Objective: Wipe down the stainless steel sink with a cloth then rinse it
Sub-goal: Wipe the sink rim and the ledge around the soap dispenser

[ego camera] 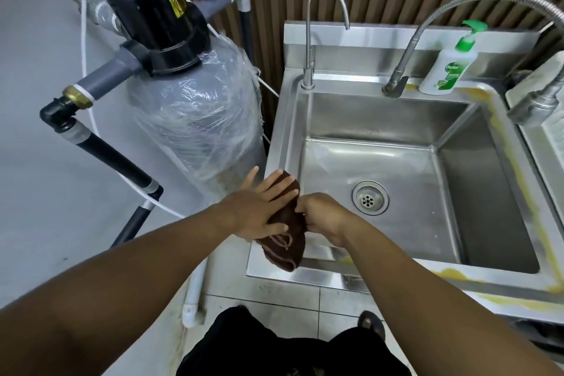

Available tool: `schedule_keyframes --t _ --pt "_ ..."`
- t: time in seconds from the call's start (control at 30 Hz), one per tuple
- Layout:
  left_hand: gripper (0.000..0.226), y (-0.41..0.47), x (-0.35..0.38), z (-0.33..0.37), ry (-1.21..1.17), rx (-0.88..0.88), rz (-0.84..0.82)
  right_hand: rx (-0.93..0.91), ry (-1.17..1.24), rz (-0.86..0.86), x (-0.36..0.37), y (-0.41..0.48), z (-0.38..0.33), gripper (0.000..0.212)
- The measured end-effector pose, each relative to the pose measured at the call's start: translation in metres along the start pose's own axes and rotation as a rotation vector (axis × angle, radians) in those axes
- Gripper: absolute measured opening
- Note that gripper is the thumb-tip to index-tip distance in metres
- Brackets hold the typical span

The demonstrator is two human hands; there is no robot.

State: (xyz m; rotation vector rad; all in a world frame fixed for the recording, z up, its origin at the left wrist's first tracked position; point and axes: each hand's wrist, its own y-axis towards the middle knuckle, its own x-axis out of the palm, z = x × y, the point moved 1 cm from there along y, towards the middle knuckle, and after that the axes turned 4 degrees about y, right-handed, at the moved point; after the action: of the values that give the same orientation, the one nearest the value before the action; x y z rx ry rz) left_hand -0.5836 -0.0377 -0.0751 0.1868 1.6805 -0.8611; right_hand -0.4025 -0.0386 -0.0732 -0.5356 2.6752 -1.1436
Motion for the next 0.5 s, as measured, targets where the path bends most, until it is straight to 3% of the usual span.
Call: schedule_keyframes --t 0.1,0.2,0.23,0.33,0.5 --pt "0.084 -0.014 0.002 0.015 -0.075 -0.149 0.153 -0.054 -0.147 0.083 -0.005 0.004 0.003 0.020" --pt "0.066 -0.034 0.024 0.059 -0.151 -0.320 0.302 -0.175 -0.305 0.195 0.001 0.002 0.005 0.020" --pt "0.065 -0.037 0.034 0.072 -0.170 -0.351 0.291 -0.194 -0.305 0.167 0.008 0.003 0.008 0.021" --pt "0.071 -0.033 0.048 0.081 -0.200 -0.414 0.223 -0.142 -0.166 0.057 0.022 0.008 0.013 0.053" --pt "0.087 -0.008 0.027 0.041 -0.174 -0.290 0.078 -0.048 0.106 0.006 0.013 0.023 -0.008 0.029"
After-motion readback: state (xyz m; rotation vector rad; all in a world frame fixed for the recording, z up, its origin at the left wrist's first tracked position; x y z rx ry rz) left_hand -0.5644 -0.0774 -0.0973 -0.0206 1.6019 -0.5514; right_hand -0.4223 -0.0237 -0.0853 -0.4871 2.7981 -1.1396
